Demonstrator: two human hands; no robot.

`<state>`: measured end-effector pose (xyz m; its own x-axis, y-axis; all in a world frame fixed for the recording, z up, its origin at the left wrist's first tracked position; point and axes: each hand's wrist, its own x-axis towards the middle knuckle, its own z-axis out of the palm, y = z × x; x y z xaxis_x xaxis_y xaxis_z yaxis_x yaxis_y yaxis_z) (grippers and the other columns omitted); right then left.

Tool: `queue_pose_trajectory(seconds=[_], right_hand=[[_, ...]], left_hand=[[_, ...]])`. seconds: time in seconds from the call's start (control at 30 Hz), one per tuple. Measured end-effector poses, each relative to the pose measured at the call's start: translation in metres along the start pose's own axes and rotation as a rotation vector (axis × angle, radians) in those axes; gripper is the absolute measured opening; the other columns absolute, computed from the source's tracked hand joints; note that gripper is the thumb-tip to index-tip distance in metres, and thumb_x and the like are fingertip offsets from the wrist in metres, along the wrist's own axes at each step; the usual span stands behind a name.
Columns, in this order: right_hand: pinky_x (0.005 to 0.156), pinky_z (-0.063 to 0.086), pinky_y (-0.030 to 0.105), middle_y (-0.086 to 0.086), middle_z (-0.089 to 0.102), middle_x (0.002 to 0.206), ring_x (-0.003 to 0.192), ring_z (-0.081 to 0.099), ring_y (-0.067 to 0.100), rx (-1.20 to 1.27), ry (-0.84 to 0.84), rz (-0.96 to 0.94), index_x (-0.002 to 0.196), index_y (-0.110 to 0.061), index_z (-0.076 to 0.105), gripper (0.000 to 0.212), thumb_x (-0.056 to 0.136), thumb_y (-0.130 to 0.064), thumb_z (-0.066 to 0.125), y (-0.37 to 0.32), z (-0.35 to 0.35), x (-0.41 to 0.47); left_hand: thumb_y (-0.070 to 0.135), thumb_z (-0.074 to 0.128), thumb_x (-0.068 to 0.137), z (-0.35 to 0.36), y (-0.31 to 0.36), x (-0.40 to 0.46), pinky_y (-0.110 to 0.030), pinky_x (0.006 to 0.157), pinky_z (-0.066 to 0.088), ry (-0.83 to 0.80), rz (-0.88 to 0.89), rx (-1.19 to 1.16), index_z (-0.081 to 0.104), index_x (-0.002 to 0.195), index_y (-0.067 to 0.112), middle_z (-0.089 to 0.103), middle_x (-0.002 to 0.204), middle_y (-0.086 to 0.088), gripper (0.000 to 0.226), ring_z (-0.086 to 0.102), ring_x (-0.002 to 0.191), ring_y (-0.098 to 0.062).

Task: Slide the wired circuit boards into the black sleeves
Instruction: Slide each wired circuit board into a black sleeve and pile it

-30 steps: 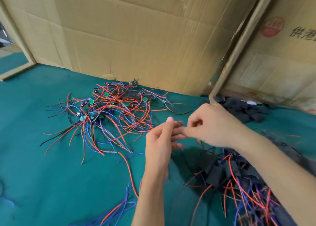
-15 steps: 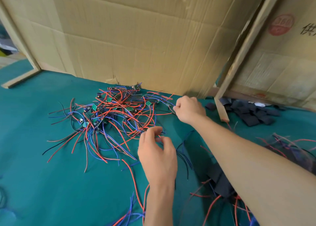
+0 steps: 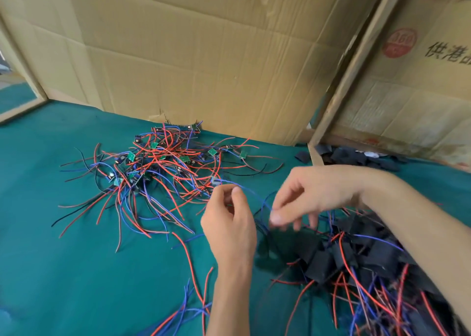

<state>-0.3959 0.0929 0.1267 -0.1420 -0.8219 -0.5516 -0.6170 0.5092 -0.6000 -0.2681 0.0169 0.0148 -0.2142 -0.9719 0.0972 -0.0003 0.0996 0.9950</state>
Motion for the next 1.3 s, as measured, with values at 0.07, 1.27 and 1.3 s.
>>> queue_pose_trajectory(seconds=[0.07,1.27,1.3], right_hand=[[0.061,0.055,0.027,0.000,0.077,0.085,0.078,0.072,0.014,0.016,0.072,0.048,0.093,-0.018,0.080,0.021,0.084,-0.038,0.078,-0.005,-0.010,0.011],[0.059,0.055,0.022,0.002,0.076,0.074,0.073,0.074,0.018,0.057,0.313,0.142,0.078,-0.016,0.073,0.020,0.094,-0.029,0.072,0.012,-0.035,0.037],[0.060,0.056,0.023,0.001,0.076,0.076,0.077,0.074,0.022,-0.036,0.502,0.188,0.079,-0.017,0.073,0.014,0.092,-0.023,0.073,0.026,-0.050,0.049]], left_hand=[[0.017,0.062,0.092,-0.002,0.001,0.000,-0.032,0.065,0.046,0.091,0.003,-0.003,0.059,0.081,0.021,0.061,0.064,0.008,0.012,0.055,0.060,-0.009],[0.007,0.059,0.098,-0.006,0.001,0.005,-0.018,0.053,0.052,-0.558,-0.332,-0.486,0.077,0.086,0.009,0.076,0.081,-0.010,0.022,0.067,0.063,-0.013],[0.006,0.058,0.098,-0.005,0.000,0.004,-0.018,0.052,0.051,-0.561,-0.331,-0.461,0.076,0.092,0.008,0.076,0.083,-0.011,0.019,0.067,0.062,-0.014]])
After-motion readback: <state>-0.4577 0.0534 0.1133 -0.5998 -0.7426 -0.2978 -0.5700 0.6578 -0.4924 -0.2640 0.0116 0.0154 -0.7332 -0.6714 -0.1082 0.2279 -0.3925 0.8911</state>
